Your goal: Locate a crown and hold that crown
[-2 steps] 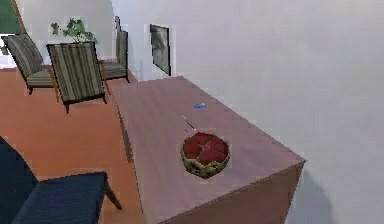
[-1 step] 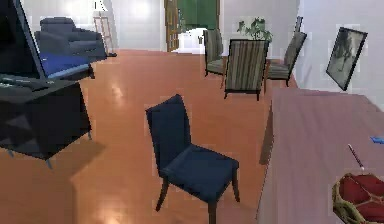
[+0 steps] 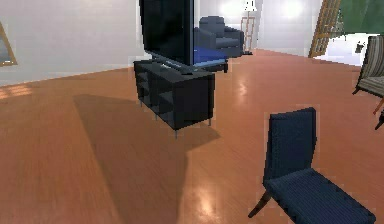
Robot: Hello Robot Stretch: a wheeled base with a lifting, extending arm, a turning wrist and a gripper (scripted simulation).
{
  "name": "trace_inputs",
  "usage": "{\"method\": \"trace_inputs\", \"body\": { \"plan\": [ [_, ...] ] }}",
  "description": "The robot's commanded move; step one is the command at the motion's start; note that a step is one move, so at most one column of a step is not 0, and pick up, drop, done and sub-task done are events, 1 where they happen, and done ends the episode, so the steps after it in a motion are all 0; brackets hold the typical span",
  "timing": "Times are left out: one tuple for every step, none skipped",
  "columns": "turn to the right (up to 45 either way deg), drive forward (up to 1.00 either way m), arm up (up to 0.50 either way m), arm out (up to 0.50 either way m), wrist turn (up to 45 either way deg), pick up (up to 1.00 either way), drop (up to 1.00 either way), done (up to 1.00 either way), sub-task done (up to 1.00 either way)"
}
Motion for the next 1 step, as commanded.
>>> {"method": "trace_inputs", "body": {
  "plan": [
    [0.0, 0.0, 0.5, 0.0, 0.0, 0.0, 0.0, 0.0, 0.0]
  ]
}}
